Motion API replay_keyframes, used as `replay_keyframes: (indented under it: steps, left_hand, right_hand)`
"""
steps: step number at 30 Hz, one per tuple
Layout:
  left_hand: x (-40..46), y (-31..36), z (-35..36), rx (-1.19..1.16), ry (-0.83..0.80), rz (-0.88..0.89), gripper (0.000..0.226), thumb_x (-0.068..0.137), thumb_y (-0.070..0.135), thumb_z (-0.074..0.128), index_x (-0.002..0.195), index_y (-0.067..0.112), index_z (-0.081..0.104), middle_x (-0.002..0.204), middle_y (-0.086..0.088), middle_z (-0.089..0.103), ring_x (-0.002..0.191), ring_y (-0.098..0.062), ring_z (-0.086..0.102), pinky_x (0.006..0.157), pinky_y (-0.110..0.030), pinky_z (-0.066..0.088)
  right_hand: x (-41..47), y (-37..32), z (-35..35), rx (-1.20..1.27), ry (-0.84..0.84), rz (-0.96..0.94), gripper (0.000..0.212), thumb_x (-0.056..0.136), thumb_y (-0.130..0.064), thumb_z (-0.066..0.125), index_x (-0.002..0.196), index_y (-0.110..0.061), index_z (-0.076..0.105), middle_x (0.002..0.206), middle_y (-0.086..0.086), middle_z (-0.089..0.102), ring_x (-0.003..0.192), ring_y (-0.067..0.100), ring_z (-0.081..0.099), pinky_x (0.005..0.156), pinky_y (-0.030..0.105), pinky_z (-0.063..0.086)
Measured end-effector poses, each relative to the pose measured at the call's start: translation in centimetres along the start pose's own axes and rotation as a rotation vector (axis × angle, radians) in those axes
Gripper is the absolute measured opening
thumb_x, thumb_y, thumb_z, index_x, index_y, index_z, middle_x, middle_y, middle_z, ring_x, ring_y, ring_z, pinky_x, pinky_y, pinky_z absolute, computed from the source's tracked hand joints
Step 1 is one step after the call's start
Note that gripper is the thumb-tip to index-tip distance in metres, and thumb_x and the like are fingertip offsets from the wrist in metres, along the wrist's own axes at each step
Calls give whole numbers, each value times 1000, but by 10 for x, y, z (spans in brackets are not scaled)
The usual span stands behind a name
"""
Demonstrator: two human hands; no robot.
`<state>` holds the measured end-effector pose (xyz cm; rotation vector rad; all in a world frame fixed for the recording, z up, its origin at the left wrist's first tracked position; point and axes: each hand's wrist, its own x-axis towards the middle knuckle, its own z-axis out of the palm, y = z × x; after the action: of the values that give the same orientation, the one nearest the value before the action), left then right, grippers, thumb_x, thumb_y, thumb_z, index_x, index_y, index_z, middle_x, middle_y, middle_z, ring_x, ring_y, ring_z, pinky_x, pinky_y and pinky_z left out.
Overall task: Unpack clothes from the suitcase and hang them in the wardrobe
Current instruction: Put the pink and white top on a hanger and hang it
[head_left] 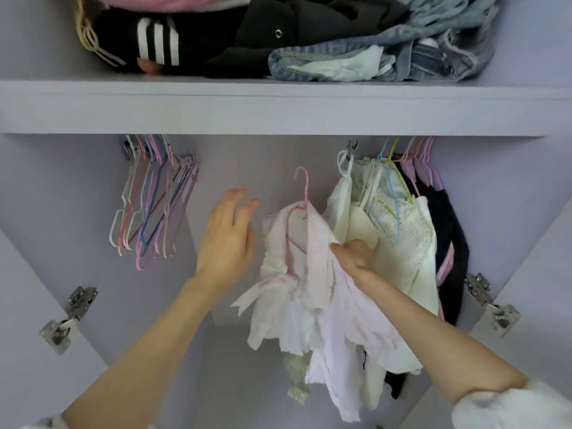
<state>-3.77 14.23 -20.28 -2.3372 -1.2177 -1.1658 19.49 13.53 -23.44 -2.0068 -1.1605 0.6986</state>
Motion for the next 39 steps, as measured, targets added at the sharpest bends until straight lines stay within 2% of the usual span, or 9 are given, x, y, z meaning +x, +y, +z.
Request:
replay_keyframes:
  steps: [6, 14, 17, 21, 24, 27, 30, 32, 39]
  left_hand:
    - [45, 26, -17, 198, 259, 151, 64, 76, -7, 47, 137, 7, 34, 145, -22, 30, 138, -38, 20, 115, -52, 14]
    - [88, 21, -17, 347, 252, 99, 82, 78, -2, 55, 148, 15, 15, 154, -19, 11, 142, -40, 4, 113, -60, 9]
    - [92, 16, -11, 358, 249, 101, 85, 78, 0, 56, 149, 17, 12, 155, -15, 6, 143, -38, 0, 113, -59, 3]
    - [93, 10, -4, 382, 283, 106, 88, 79, 4, 55, 150, 20, 5, 156, -12, 2, 144, -36, -7, 113, -57, -2]
    - [93, 8, 0, 393, 308, 106, 86, 81, 6, 50, 150, 22, 0, 156, -7, -15, 144, -32, -13, 114, -57, -2]
    - [94, 7, 3, 404, 323, 100, 87, 80, 5, 50, 150, 22, -1, 155, -3, -20, 143, -31, -14, 114, -56, -3]
    - [94, 10, 4, 401, 323, 88, 90, 79, 4, 49, 149, 23, -3, 155, -2, -22, 143, -30, -15, 114, -56, -4]
    - [94, 10, 5, 399, 327, 78, 91, 79, 3, 49, 149, 24, -4, 155, -2, -22, 143, -30, -16, 114, -55, -5]
    - [92, 14, 4, 396, 308, 49, 93, 77, -3, 52, 150, 21, -1, 156, -4, -12, 143, -29, -16, 113, -56, -4]
  right_hand:
    - [-2, -37, -29, 88, 3, -168, 33, 90, -4, 36, 60, -15, 26, 59, -1, 30, 51, 13, 27, 44, 24, 17]
    - [22, -59, -32, 158, 67, -310, 30, 100, -17, 30, 70, -13, 32, 64, 0, 34, 54, 12, 30, 49, 25, 21]
    - [40, -66, -35, 255, 69, -284, 26, 100, -16, 30, 76, -11, 37, 69, 2, 36, 59, 13, 33, 51, 25, 24]
    - [60, -66, -38, 209, 52, -198, 24, 100, -15, 31, 111, -9, 51, 97, 11, 51, 76, 18, 47, 52, 23, 31]
    - [67, -48, -34, 179, 38, -117, 36, 101, -14, 30, 129, 3, 45, 119, 19, 56, 92, 26, 53, 71, 25, 38]
    - [70, -34, -44, 92, 88, -62, 37, 102, -18, 29, 131, 1, 44, 124, 19, 56, 84, 22, 56, 62, 24, 41]
    - [81, -24, -64, 96, 166, 5, 38, 100, -17, 32, 129, 4, 45, 120, 20, 58, 99, 32, 58, 79, 32, 48]
    - [86, -19, -78, 125, 200, 61, 38, 101, -16, 33, 127, 8, 46, 112, 22, 59, 99, 34, 57, 79, 32, 44]
    - [91, -12, -89, 153, 218, 109, 44, 101, -15, 33, 140, 7, 32, 137, 25, 47, 121, 37, 49, 95, 37, 42]
